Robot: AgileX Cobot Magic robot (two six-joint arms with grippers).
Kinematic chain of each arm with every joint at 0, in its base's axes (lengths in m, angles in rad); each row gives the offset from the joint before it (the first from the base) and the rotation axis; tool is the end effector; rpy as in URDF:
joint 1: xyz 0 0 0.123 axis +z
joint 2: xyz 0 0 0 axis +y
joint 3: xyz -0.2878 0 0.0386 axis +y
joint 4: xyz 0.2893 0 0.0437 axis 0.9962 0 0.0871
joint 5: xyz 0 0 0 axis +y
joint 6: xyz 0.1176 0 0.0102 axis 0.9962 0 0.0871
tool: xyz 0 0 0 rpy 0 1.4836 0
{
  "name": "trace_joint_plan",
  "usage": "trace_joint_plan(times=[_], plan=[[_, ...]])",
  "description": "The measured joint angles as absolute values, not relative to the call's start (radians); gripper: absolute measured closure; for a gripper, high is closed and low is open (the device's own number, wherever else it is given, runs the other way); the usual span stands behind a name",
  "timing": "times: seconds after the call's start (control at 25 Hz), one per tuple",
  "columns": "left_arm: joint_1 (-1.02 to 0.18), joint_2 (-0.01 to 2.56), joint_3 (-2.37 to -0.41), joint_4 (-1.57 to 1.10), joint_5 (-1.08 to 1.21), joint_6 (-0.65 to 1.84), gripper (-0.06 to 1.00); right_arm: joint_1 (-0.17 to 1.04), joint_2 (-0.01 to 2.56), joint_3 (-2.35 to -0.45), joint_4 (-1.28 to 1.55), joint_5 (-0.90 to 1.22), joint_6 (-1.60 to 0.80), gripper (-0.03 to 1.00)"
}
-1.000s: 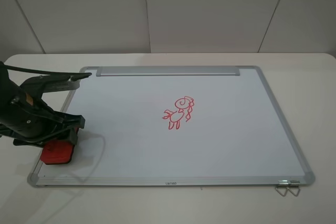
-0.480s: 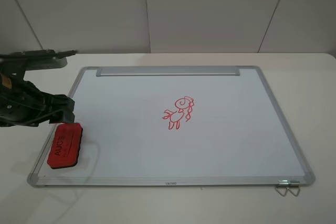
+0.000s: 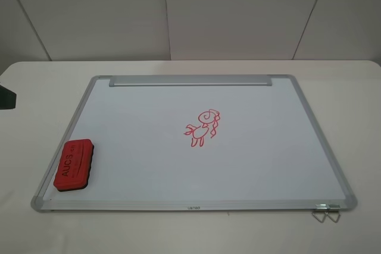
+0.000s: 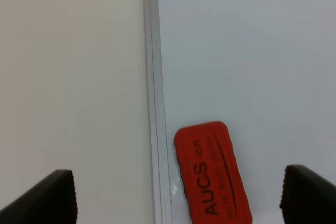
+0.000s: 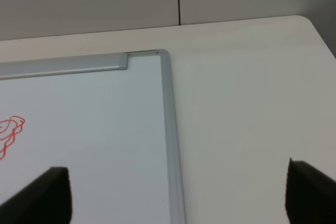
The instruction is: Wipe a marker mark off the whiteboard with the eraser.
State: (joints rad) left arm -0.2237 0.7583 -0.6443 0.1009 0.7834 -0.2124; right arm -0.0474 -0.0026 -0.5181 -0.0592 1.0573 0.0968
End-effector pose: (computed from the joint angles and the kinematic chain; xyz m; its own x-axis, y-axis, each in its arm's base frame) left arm 0.1884 -0.0343 0.2743 -0.7220 0.0207 -0.6916 0.0728 0.9963 -0.0461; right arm 0.0472 -0.0083 0.2915 -0.4259 0.0878 -0.9005 0.1228 0.9917 0.0386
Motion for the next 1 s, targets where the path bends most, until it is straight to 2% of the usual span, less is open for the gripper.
trace_joint_plan(times=[0.2, 0.32, 1.0], plan=[[-0.225, 0.580, -0.772, 0.086, 1.004, -0.136, 0.17, -0.047, -0.003, -0.518, -0.059, 1.057, 0.097, 0.24], [-0.254, 0.494, -0.769, 0.040, 1.092, -0.122, 0.17, -0.047, -0.003, -0.518, -0.059, 1.057, 0.097, 0.24], [-0.270, 0.061, -0.516, 0.009, 1.093, -0.072, 0.17, -0.047, -0.003, -0.518, -0.059, 1.057, 0.097, 0.24]])
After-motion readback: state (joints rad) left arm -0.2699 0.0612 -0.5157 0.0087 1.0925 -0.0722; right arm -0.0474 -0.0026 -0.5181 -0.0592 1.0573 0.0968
